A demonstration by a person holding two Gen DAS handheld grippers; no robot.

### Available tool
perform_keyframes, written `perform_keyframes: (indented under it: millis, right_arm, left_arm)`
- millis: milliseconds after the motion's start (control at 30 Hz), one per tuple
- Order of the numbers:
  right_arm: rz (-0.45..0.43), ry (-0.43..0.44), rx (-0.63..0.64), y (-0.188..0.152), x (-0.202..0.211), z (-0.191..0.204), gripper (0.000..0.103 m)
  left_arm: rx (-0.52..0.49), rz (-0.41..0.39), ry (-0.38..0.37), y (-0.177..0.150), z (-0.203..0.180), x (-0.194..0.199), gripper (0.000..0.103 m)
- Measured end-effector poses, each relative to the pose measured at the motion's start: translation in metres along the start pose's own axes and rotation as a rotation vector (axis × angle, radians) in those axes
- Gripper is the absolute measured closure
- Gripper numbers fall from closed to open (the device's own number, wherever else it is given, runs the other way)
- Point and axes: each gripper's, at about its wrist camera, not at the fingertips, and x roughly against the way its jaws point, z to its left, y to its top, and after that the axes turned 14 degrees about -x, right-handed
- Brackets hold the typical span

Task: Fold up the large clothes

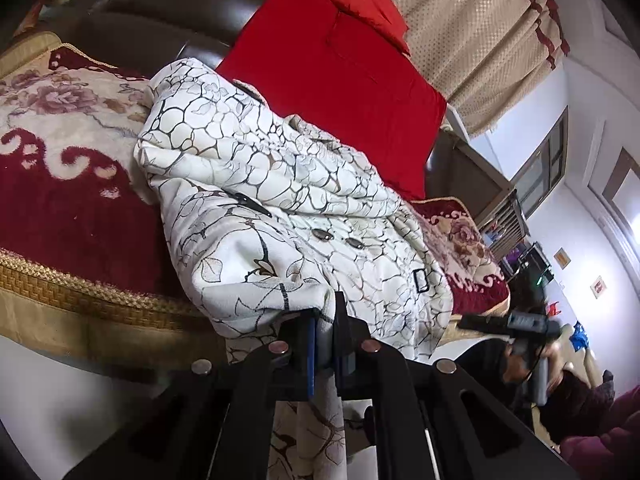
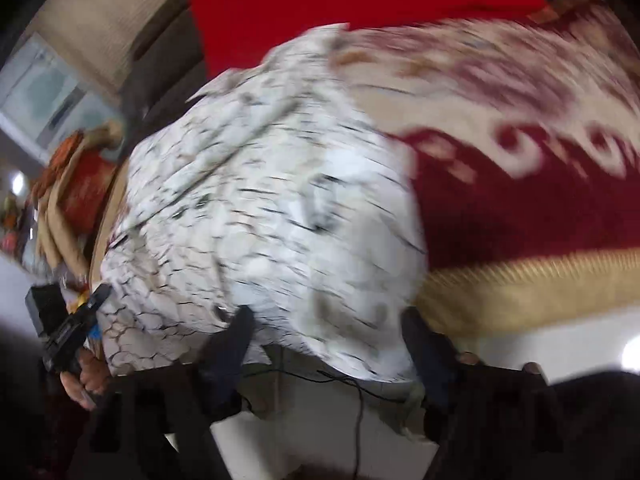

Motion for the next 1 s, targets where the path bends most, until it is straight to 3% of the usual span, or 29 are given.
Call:
perform_keyframes:
  millis: [133, 267, 333, 400, 467, 500, 533, 767, 900, 1000]
  right_arm:
    - [0.063, -0.07, 0.024, 0.002, -0.027, -0.034, 0.023]
    - [0.153, 0.027, 0.039, 0.012, -0.065, -0.03, 0.022]
    - [0.176, 0.033, 0.082, 0.011, -0.081, -0.021, 0.023]
    - [0.154, -0.042, 0.152, 0.006, -0.093, -0.011, 0.035]
    - [0.127, -0.138, 0.193, 0.004, -0.095, -0.004, 0.067]
    - [0.126, -0.136, 0.187, 0.005, -0.09, -0.004, 0.079]
    - [0.142, -0.049, 0.167, 0.006, -0.079, -0.002, 0.096]
    - [0.13, 0.224, 0.285, 0.017, -0.021, 0.071, 0.097]
    - [0.054, 0.417, 0.261, 0.055, 0.007, 0.113, 0.097]
    - [-0.04, 0.54, 0.13, 0.11, 0.017, 0.133, 0.097]
  left_arm:
    - [-0.007, -0.003, 0.001, 0.0, -0.004, 0.0, 0.096]
    - [0.004, -0.002, 0.006, -0.001, -0.005, 0.0, 0.096]
    - [0.006, -0.007, 0.008, -0.001, -0.005, 0.002, 0.096]
    - [0.007, -0.01, 0.006, -0.001, -0.006, 0.003, 0.096]
    - [0.011, -0.011, 0.003, 0.0, -0.005, 0.004, 0.096]
    - [0.019, -0.013, -0.005, 0.0, -0.005, 0.005, 0.096]
    - [0.03, -0.015, -0.018, 0.001, -0.004, 0.006, 0.096]
    - [0.027, -0.082, -0.053, 0.027, -0.005, 0.031, 0.096]
    - [0.01, -0.13, -0.046, 0.068, -0.001, 0.057, 0.096]
    - [0.044, -0.186, -0.019, 0.118, 0.017, 0.069, 0.096]
